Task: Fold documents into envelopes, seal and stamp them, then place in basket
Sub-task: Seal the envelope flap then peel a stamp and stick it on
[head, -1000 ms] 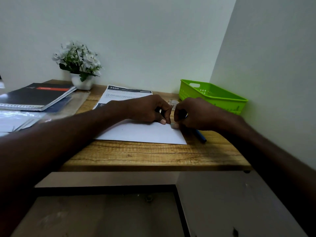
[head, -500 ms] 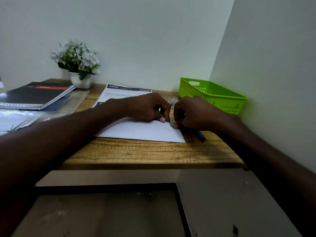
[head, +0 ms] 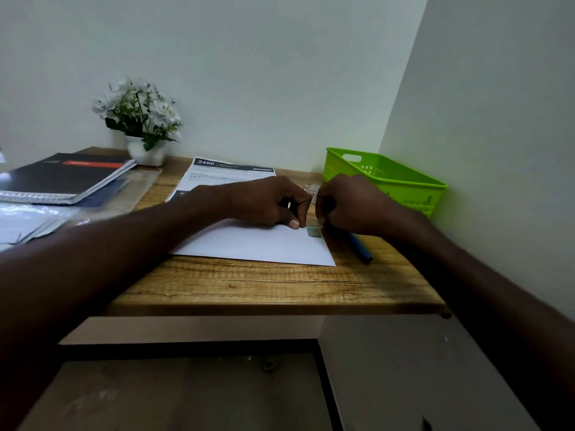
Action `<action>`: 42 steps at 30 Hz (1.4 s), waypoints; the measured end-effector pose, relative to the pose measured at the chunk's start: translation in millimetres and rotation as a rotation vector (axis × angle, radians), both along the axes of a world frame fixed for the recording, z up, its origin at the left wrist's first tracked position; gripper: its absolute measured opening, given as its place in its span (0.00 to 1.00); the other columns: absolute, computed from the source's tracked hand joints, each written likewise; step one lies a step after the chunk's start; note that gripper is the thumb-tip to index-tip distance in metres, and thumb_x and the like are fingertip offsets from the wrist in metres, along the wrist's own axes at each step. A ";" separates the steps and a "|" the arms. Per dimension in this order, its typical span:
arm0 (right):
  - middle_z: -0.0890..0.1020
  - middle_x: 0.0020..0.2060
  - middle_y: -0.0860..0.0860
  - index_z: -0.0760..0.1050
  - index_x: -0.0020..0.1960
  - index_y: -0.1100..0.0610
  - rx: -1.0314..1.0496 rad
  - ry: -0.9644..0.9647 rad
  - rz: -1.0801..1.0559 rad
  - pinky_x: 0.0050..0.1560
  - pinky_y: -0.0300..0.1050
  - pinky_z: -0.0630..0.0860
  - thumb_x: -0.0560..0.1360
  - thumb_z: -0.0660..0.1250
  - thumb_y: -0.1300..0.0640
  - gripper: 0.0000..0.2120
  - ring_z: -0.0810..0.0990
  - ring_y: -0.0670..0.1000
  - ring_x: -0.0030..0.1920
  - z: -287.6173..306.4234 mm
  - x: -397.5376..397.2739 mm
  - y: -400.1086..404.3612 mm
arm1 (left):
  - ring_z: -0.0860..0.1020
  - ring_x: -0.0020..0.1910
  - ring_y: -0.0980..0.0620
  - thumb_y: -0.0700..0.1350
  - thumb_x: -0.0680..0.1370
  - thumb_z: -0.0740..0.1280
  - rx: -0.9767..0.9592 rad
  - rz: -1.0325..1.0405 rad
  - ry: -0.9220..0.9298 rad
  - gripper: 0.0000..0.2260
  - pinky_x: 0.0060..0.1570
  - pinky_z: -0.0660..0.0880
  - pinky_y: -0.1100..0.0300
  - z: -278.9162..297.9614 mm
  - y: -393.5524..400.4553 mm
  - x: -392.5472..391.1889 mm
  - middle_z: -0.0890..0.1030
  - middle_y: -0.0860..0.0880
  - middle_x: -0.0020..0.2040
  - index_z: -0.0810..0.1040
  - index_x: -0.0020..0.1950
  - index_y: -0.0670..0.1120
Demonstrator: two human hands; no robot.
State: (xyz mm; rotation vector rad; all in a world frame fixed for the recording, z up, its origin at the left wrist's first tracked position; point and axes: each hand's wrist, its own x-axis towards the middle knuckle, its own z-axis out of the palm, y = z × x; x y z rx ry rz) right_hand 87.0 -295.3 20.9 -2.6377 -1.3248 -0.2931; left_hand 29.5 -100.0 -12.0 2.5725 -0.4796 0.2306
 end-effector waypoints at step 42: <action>0.81 0.66 0.51 0.76 0.69 0.51 0.239 0.042 0.168 0.63 0.46 0.72 0.80 0.68 0.45 0.20 0.77 0.53 0.66 -45.6 -59.8 -0.1 | 0.81 0.42 0.47 0.49 0.78 0.70 0.228 0.530 -0.413 0.02 0.41 0.74 0.54 9.8 -5.5 -78.2 0.84 0.52 0.41 0.79 0.46 0.52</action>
